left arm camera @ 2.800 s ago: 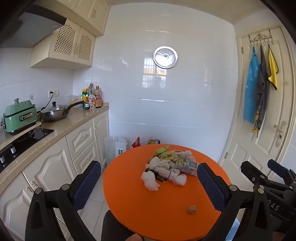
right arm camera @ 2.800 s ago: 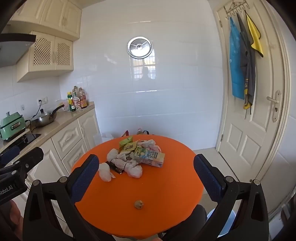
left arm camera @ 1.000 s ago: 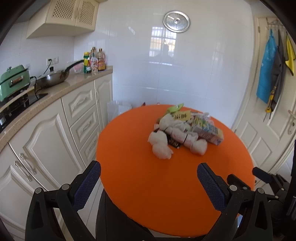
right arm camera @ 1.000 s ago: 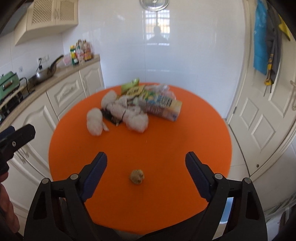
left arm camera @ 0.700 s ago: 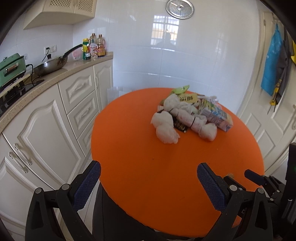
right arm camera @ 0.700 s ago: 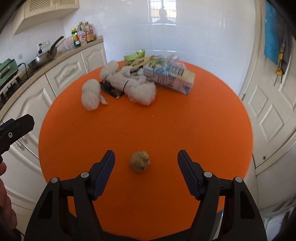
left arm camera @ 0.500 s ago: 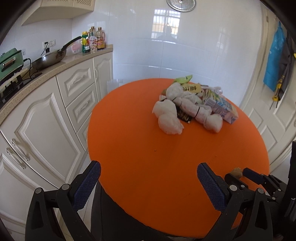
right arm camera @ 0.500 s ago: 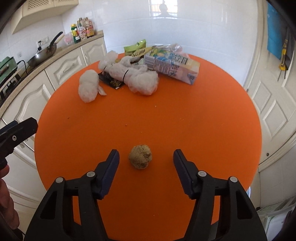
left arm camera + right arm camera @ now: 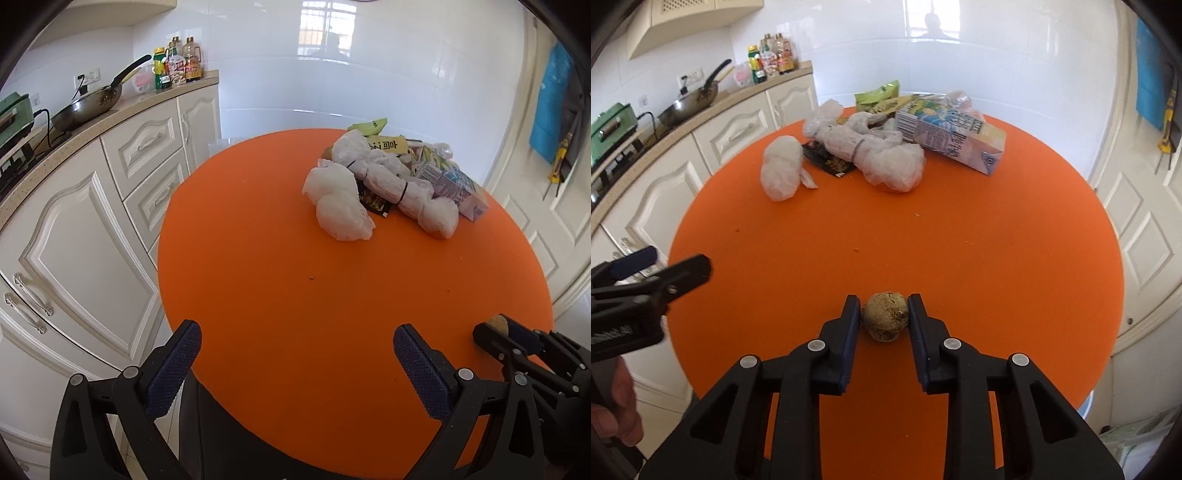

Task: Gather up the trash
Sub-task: 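Grasp the small brown ball with the right gripper while the left gripper grasps a white plastic bag, then carry both items to the blue bucket and open both grippers over it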

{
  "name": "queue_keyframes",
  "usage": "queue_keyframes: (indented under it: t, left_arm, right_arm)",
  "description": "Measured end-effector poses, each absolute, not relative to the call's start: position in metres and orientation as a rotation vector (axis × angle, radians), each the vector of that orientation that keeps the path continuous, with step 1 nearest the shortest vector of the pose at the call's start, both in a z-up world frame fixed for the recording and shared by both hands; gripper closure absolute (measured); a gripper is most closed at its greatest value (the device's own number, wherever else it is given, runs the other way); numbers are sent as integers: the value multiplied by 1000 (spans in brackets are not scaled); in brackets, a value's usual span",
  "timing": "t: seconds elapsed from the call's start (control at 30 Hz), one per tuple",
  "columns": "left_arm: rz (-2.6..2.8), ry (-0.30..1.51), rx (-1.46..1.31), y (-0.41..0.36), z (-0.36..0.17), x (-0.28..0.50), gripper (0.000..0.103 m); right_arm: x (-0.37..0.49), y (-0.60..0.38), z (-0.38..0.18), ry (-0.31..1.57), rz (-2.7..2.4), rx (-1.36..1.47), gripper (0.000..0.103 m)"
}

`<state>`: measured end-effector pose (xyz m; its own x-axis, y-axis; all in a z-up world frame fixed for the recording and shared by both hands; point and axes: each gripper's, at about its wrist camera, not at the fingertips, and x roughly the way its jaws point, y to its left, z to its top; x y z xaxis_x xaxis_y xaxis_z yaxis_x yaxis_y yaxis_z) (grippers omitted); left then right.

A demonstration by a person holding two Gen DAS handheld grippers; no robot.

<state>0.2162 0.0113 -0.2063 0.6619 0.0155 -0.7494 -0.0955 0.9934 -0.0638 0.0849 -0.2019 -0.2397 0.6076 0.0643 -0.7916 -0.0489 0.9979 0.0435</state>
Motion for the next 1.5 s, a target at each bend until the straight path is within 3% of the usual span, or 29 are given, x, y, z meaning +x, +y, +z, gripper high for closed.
queue_keyframes:
  t: [0.33, 0.77, 0.8, 0.9, 0.93, 1.03, 1.5]
  left_arm:
    - [60, 812, -66, 5, -198, 272, 1]
    - [102, 909, -15, 0, -234, 368, 2]
    - [95, 914, -21, 1, -235, 371, 5]
    - [48, 914, -36, 1, -236, 376, 29]
    - [32, 909, -28, 0, -236, 375, 43]
    - [-11, 899, -17, -3, -232, 372, 66]
    - [-120, 774, -1, -34, -182, 288, 70]
  right_arm:
    - [108, -221, -225, 878, 61, 49, 77]
    - [163, -251, -231, 885, 49, 70, 77]
    - [167, -253, -231, 886, 49, 74, 77]
    - [175, -259, -234, 889, 49, 86, 77]
    - [177, -260, -235, 889, 50, 85, 77]
    - [178, -261, -234, 882, 58, 93, 77]
    - [121, -304, -204, 777, 20, 157, 77]
